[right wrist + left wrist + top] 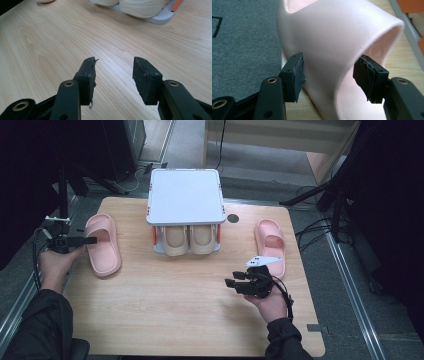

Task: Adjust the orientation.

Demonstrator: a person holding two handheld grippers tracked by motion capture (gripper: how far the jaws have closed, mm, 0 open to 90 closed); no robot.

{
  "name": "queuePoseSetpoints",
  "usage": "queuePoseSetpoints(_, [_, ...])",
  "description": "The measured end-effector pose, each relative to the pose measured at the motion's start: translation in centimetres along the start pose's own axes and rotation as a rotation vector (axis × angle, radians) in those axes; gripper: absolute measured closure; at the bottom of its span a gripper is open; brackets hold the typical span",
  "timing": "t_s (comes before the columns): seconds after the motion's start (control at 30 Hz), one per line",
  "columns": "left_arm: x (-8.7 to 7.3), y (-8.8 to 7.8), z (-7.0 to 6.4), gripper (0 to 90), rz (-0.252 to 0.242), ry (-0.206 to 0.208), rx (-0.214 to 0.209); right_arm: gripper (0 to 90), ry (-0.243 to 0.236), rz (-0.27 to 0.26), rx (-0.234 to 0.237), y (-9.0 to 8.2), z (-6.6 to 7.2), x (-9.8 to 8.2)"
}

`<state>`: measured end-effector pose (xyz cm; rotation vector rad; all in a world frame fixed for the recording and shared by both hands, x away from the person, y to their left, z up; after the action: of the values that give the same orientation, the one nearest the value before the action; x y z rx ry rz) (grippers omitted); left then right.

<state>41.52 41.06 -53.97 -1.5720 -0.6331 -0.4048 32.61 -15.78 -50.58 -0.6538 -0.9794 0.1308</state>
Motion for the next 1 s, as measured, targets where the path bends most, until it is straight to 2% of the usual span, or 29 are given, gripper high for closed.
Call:
queuePoseSetpoints(0.1, [0.2, 0.3, 0.1, 44.5, -0.012, -0.006, 0.023, 53.9, 0.009, -0.007, -0.008, -0.4, -0.1, -0.3])
queuePoseSetpoints(0.2, [0.3, 0.3, 0.3, 46.6, -0.021, -0.019, 0.019, 53.9, 0.019, -0.014, -0.016, -0.7, -0.1, -0.5])
queuePoseSetpoints(0.33, [0.5, 0.2, 0.4, 57.6, -0.027, 0.002, 0.049, 53.9, 0.022, -0.017, -0.021, -0.9, -0.2, -0.6])
queuePoseSetpoints(0.43, [0.6, -0.3, 0.4, 68.1, -0.032, 0.04, 0.106, 53.7, 0.021, -0.015, -0.023, -0.8, -0.2, -0.5])
queuePoseSetpoints(0.57, [0.6, -0.6, 0.5, 76.0, -0.029, 0.043, 0.137, 53.7, 0.036, -0.019, -0.004, -0.7, -0.3, -0.5])
queuePoseSetpoints(0.7, [0.7, -0.9, 0.7, 80.8, -0.02, 0.043, 0.144, 53.8, 0.038, -0.023, 0.004, -0.8, -0.3, -0.5])
queuePoseSetpoints(0.8, [0.9, -1.5, 0.6, 82.7, -0.033, 0.024, 0.123, 53.7, 0.036, -0.027, 0.002, -0.9, -0.3, -0.4])
queuePoseSetpoints(0.9, [1.0, -2.1, 0.1, 83.2, -0.046, 0.039, 0.121, 52.9, 0.035, -0.03, -0.005, -0.9, -0.3, -0.4])
queuePoseSetpoints(1.0, [0.9, -2.7, -0.5, 83.3, -0.032, 0.052, 0.104, 52.8, 0.031, -0.031, -0.006, -1.0, -0.4, -0.3])
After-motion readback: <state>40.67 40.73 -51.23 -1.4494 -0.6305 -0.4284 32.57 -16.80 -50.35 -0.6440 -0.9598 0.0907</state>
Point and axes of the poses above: each handheld gripper's, and its own axes: y roughly forward along the jaws, x roughly out of its top, z roughly to its left, the point moved 4 cm from there along y, roughly forward along the jaws, and after that the axes turned 15 degrees about x, right-handed, at the moved point
